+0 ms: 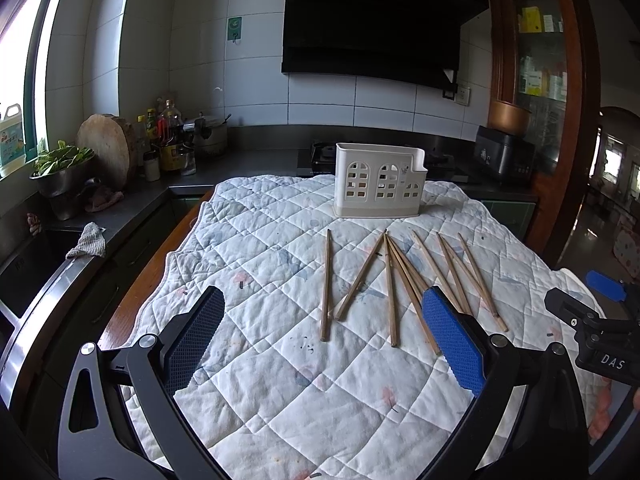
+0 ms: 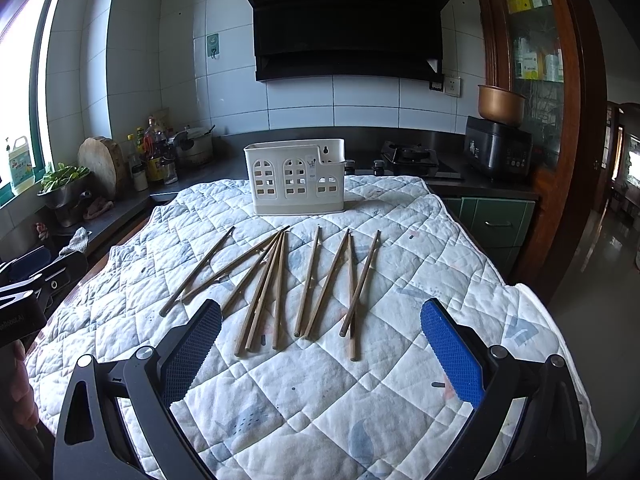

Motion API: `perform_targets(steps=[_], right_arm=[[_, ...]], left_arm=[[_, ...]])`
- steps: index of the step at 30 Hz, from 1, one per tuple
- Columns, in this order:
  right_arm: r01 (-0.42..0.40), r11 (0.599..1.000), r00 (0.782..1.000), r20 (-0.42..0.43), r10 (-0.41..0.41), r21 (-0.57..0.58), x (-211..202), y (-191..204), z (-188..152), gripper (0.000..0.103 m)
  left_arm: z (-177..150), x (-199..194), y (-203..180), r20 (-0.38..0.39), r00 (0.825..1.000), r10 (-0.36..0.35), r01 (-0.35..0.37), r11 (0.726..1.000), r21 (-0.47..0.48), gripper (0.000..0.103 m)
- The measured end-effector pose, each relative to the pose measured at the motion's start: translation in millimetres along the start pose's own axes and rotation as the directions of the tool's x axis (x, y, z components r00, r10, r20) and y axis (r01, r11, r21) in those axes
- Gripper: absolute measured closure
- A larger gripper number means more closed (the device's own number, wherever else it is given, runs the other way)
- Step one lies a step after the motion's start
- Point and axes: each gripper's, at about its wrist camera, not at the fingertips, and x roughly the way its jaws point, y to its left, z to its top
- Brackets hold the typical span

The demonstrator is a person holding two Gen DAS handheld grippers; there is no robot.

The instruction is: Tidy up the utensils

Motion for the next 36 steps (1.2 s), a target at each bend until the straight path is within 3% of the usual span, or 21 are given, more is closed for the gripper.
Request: perform_targets(steps=[18,36], right_arm=[[0.008,1.0,1.0,-0.008,-0.008,0.003,8,-2,-3,0.007],[0.039,0.999,0.995,-0.095,-0.037,0.019,46,-17,-6,0.007]], left_arm=[[0,4,0,-0.01,1.0,0.0,0.0,1.0,0.002,0.005],[-3,48,12,-0.119,0.992,-0.031,0.028,0.999,-0.023,0.006]])
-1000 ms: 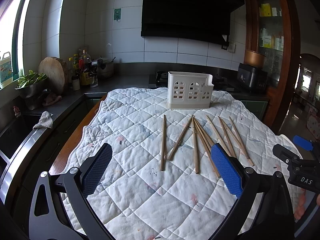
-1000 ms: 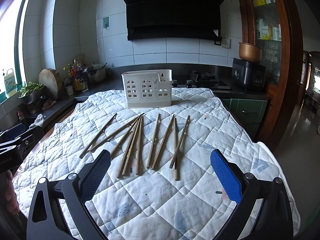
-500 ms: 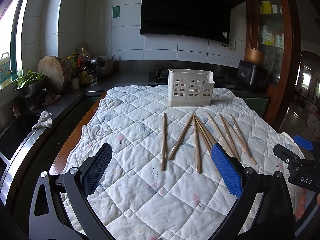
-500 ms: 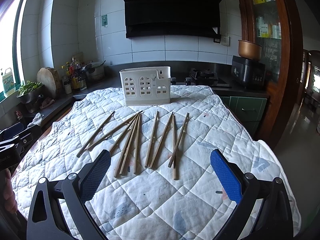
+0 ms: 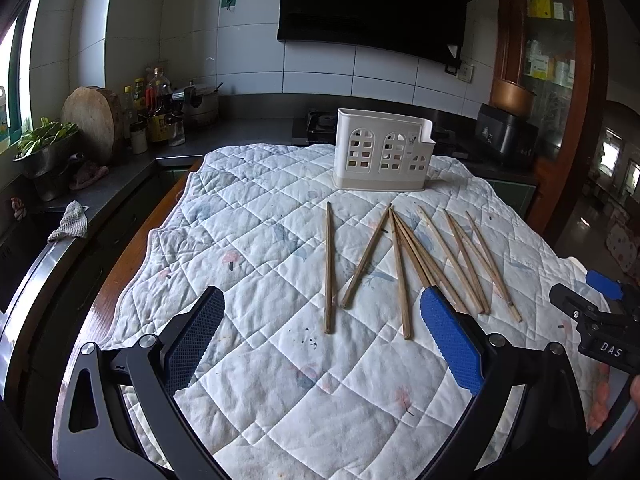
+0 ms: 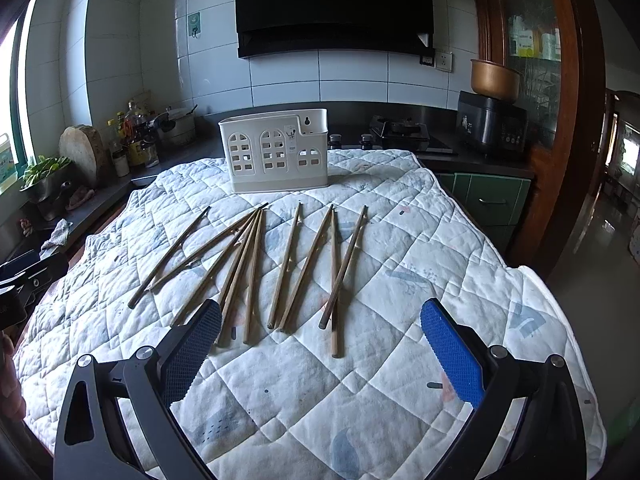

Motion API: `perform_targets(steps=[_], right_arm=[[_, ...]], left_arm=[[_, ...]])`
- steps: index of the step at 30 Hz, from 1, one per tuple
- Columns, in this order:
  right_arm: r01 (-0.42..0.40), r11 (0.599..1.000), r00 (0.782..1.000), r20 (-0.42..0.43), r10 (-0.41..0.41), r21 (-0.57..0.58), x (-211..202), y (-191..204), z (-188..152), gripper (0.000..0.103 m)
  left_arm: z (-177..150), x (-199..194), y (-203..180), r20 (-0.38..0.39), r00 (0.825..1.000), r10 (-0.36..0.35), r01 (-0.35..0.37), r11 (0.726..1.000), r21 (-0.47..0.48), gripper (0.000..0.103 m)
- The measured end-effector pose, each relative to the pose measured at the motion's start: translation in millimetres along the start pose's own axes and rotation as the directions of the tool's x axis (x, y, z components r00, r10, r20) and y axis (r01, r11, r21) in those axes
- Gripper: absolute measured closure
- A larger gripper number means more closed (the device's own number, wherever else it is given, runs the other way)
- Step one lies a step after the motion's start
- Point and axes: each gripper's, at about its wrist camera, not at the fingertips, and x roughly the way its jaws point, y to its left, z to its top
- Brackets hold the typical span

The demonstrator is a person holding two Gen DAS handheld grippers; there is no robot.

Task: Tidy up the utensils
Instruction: 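Move the left tool down toward a single wooden chopstick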

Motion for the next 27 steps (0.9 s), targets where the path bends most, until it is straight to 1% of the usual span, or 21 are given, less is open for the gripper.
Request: perform_targets(steps=[7,18,20,21,24,27], right_arm=[[0.002,1.0,0.999,-0.037,-0.002,0.007,21,1,7,0.007],[0.03,1.0,0.994,-0.103,-0.031,-0.009,54,5,14,0.008],[0.032,0.999,0.993,-0.113,-0.033,-0.012,60,5,14,0.015],[0.029,1.0,0.992,-0.122,-0.03,-0.008,63,4,15,0.023],[0.029,1.0,0.989,-0.148,-0.028,0.007,73,2,15,0.025],[0.034,0.999,0.985,-0.168,-0.032,0.009,81,0,15,0.034]], left_arm=[[5,23,5,-0.046,0.999,0.016,-0.016,1.0,-0.007,0.006],[11,60,6,-0.116,0.993,0.0,-0.001,1.0,-0.003,0.006],[11,66,6,-0.127,0.992,-0.006,0.005,1.0,-0.004,0.007],[11,69,5,-0.133,0.991,-0.01,0.01,1.0,-0.005,0.007],[12,78,6,-0.148,0.989,-0.019,0.017,1.0,-0.011,0.007],[12,85,6,-0.156,0.988,-0.011,0.01,1.0,-0.004,0.007]])
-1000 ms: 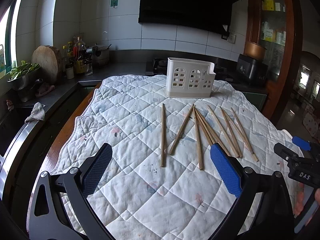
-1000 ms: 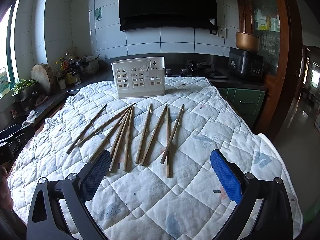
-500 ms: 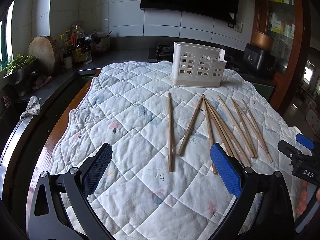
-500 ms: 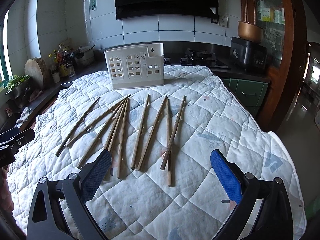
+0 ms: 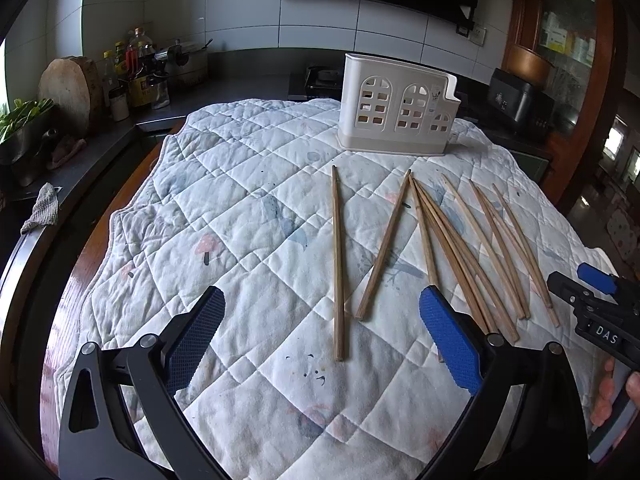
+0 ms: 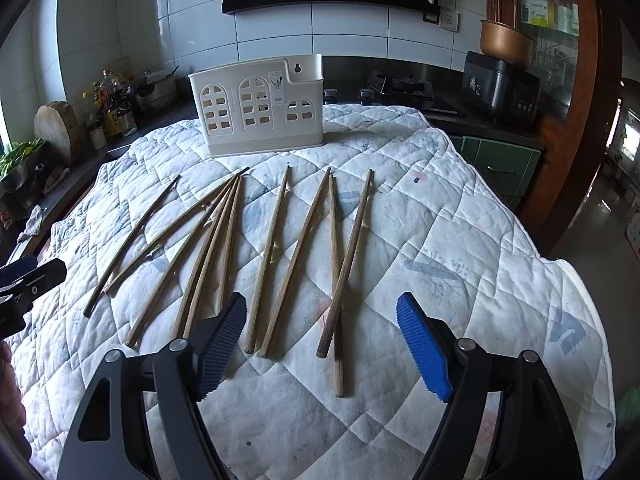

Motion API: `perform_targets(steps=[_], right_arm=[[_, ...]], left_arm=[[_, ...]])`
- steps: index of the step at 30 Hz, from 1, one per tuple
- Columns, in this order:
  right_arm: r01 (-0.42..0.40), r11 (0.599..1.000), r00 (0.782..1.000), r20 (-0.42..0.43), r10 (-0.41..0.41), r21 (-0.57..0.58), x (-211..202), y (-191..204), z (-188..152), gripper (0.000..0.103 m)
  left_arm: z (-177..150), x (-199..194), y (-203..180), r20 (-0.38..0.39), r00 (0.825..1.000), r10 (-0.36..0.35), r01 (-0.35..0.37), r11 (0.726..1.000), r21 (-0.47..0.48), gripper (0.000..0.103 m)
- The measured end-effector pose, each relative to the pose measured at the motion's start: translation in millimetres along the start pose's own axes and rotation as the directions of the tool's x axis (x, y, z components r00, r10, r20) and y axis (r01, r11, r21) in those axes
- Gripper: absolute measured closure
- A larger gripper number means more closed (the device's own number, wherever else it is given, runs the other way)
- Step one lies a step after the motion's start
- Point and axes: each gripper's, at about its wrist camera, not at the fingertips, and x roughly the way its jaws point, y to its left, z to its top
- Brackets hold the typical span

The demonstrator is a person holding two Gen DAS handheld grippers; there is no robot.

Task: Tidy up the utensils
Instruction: 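Move the left tool down toward a single wooden chopstick, then close the left tool on the chopstick while the right tool grasps another chopstick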

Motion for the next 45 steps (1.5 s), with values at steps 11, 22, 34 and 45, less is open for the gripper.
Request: perform_targets(steps=[11,22,34,45], right_arm=[[0.003,1.0,0.999,-0.049,-0.001,0.03,18,-4,1,0.059],[0.009,1.0,0.997,-0.075,-0.007,0.028,27,-2,1,0.081],[0.019,0.999,0.998,-0.068,-0.016,0.051,25,-11,1,0.102],[0.0,0.998,0.999,-0.052,0.003,0.061,22,-9,2,0.09]], left_arm=[[0,23,-1,-0.061,0.997,-0.052,0.052,0.999,-0.001,0.024],[0,39,4,-0.102,0.986,-0.133,0.13,0.991,-0.036,0.049],[0,54,9,-0.14,0.968,-0.209,0.198,0.976,-0.093,0.085],[-1,71,13,-0.178,0.964,-0.196,0.173,0.975,-0.138,0.089]])
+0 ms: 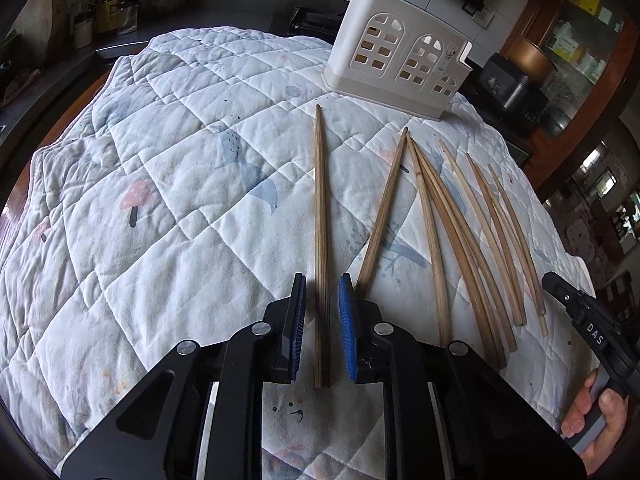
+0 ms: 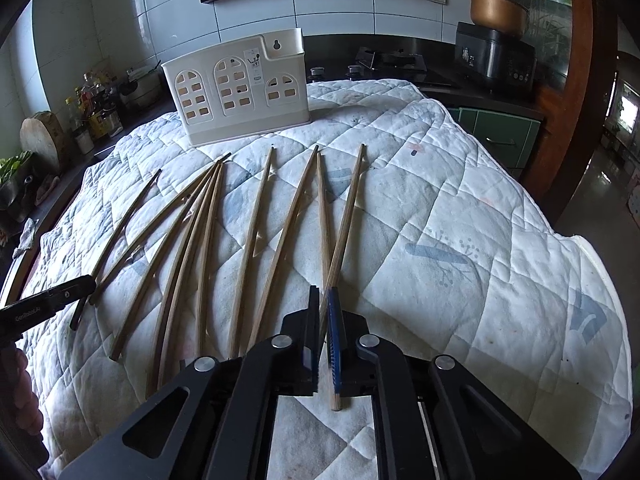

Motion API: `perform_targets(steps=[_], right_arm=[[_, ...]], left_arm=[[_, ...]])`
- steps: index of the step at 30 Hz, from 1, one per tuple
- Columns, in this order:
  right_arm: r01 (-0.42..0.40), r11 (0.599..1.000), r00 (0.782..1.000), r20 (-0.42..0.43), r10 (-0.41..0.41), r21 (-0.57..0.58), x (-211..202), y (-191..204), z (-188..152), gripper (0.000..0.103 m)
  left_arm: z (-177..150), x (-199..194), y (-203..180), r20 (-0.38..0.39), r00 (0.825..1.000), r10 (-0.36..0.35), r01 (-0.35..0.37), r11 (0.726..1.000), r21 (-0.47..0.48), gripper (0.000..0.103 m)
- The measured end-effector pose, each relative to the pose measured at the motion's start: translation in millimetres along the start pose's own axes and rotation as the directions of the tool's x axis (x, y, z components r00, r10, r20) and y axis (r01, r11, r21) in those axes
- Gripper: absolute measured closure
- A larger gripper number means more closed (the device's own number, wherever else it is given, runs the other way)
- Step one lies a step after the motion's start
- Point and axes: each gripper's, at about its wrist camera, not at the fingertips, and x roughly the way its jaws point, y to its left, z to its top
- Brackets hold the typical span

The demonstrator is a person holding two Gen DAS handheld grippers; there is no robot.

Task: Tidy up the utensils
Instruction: 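Close the left tool on the chopstick while the right tool grasps another chopstick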

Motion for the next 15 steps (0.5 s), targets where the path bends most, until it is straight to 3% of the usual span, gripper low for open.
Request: perform_targets(steps=[5,9,15], right_arm=[[0.006,1.0,1.0,-0.026,-0.006,-0.004,6.6,1.7,-1.9,0.088],[0.013,1.0,0.999,-0.029,-0.013,-0.003,8.7,1.7,-4.1,0.094],[0.028,1.0,0.999,-0.023,-0.028,0.005,7.9,-3.5,-4.6,0.095]], left_arm=[[0.1,-0.3,2.5,0.011,1.0,0.011,-0.011,1.0,-0.012,0.097],[0.0,-0.9,1.6,0.018,0.999,0.028,-0.028,1.0,-0.001,0.097],[0.4,1.9,2.4,0.004,1.0,0.025,-0.025,1.0,0.005,0.096]])
